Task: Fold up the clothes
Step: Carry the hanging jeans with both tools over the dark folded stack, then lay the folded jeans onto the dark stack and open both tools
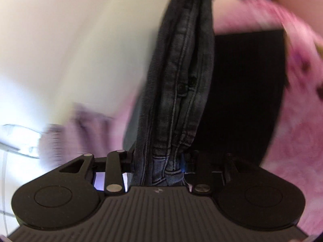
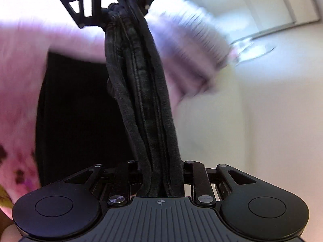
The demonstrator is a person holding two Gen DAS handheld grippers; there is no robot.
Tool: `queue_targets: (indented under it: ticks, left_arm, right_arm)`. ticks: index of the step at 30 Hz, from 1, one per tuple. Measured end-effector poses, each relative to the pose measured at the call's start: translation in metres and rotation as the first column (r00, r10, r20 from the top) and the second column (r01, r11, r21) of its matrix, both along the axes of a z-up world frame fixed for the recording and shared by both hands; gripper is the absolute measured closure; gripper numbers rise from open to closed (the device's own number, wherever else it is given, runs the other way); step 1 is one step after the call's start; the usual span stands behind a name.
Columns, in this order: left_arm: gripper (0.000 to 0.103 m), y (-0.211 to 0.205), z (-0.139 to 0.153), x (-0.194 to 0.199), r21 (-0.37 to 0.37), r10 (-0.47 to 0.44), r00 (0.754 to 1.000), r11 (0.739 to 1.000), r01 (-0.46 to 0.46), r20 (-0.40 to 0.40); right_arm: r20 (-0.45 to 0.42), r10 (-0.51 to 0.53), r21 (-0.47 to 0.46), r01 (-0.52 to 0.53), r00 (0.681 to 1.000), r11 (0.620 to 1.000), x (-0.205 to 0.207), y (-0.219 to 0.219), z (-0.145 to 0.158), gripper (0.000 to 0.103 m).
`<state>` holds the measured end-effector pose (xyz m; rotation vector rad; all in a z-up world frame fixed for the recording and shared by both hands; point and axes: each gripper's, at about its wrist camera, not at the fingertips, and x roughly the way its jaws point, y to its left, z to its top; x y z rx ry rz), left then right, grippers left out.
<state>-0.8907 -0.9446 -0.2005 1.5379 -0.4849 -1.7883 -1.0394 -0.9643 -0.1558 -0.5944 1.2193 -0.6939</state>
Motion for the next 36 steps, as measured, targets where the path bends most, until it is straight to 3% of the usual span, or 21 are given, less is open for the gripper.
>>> queue_targets:
  ticks: [2,4,8,13,16,19,22,28,33,36]
  left_arm:
    - [0.065,-0.008,-0.051,-0.01,0.077,-0.01,1.0,0.997,0.008,0.025]
    - [0.062,-0.003,-0.075,-0.013,0.102,-0.019,0.999,0.995,0.015,0.041]
    - [0.058,0.007,-0.076,0.0,0.051,-0.091,0.995,0.995,0.09,0.031]
    - [0.055,0.002,-0.068,0.01,0.013,-0.186,0.981,0.983,0.186,0.062]
    - [0.053,-0.01,-0.078,0.01,0.024,-0.182,0.98,0.983,0.181,0.075]
    - [0.051,-0.009,-0.095,0.008,0.05,-0.184,0.978,0.982,0.18,0.098]
    - [0.051,-0.005,-0.103,0.006,0.037,-0.17,0.979,0.985,0.166,0.113]
    - [0.05,0.008,-0.086,0.02,0.055,-0.138,0.985,0.99,0.133,0.104]
    - [0.052,0.01,-0.049,0.049,0.107,0.007,1.0,0.994,-0.008,0.015]
    - [0.057,0.014,-0.021,0.064,0.144,0.159,0.981,0.979,-0.143,-0.107]
  right_arm:
    - [-0.047,-0.016,0.091,0.021,0.999,0.996,-0.004,-0.006,-0.047,0.082]
    - [-0.074,-0.027,0.176,0.039,0.997,0.984,-0.007,-0.006,-0.079,0.08]
    - [-0.036,-0.023,0.149,0.029,0.999,0.988,-0.024,0.012,-0.086,0.071]
    - [-0.032,-0.012,0.138,0.016,0.999,0.99,-0.032,0.022,-0.072,0.068]
    - [-0.017,-0.029,0.154,0.032,0.999,0.988,-0.025,0.016,-0.076,0.068]
    - [-0.046,-0.035,0.179,0.043,0.998,0.983,-0.014,0.012,-0.102,0.065]
    - [-0.095,-0.022,0.133,0.035,0.995,0.99,-0.011,0.025,-0.115,0.062]
    - [-0.115,-0.086,0.125,0.1,0.99,0.987,-0.014,0.046,-0.101,0.055]
    - [-0.057,-0.183,0.219,0.191,0.981,0.957,-0.029,0.059,-0.077,0.055]
    - [0.058,-0.287,0.302,0.258,0.956,0.918,-0.036,0.057,-0.048,0.055]
